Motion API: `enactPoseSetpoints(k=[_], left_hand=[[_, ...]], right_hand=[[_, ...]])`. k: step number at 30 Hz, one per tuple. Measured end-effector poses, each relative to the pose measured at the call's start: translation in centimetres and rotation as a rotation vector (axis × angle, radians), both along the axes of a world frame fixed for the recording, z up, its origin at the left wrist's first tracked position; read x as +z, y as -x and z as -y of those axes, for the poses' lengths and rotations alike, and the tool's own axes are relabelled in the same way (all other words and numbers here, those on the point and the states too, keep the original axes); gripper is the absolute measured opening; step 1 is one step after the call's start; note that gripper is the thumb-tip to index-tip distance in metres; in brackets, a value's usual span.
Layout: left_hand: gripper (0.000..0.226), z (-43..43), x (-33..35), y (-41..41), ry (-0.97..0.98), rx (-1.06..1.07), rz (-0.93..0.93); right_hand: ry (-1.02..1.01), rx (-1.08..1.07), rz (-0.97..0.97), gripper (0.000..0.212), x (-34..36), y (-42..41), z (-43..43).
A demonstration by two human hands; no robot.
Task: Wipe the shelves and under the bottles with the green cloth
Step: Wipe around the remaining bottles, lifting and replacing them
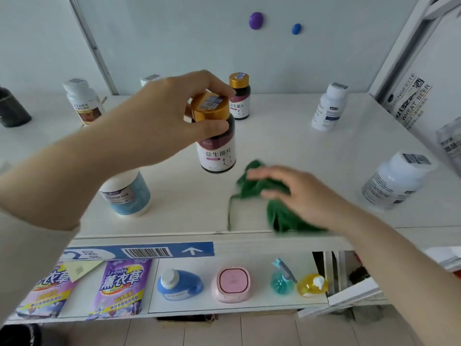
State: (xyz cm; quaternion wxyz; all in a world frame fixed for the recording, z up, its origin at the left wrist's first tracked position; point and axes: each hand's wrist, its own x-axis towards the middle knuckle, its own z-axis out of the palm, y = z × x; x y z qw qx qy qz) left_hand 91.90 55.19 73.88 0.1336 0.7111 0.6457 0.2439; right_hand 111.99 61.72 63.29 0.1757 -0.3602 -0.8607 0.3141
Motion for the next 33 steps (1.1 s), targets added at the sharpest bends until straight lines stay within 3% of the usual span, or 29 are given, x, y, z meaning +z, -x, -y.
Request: enactPoseSetpoints(k=[3, 5, 13, 24, 26, 29, 33], left_hand=[[0.037, 0.6, -0.8, -0.9, 0.053, -0.062, -0.001], [0.038, 1.1, -1.3, -1.6, 0.07, -0.089, 0.008], [0.036, 1.1, -3.8, -3.5, 0.075, -0.161, 0.051], [0.061, 0.4, -3.5, -3.2, 0.103, -0.166, 0.001], [0.067, -2.2, -2.0, -2.3, 0.075, -0.124, -0.019], [0.059, -9.0, -0.4, -0.5, -0.012, -0.035, -0.178], [0.062, -17.2, -1.5, 0.9, 0.098, -0.014, -0.287]], right_hand=[[-0.104, -0.333, 0.06, 0.035, -0.4, -0.1, -6.2], [-0.117, -0.409, 0.079, 0.034, -0.5, 0.9, -8.7], [-0.116, -0.36, 0.076, 0.036, -0.5, 1.7, -9.2], [-0.155, -0.286, 0.083, 0.037, -0.8, 2.4, -9.6], [-0.158, -0.236, 0.083, 0.038, -0.9, 2.9, -9.2], [-0.14, -0.1, 0.082, 0.04, -1.0, 4.1, -8.1], [-0.138, 0.05, 0.077, 0.038, -0.9, 5.1, -7.3]])
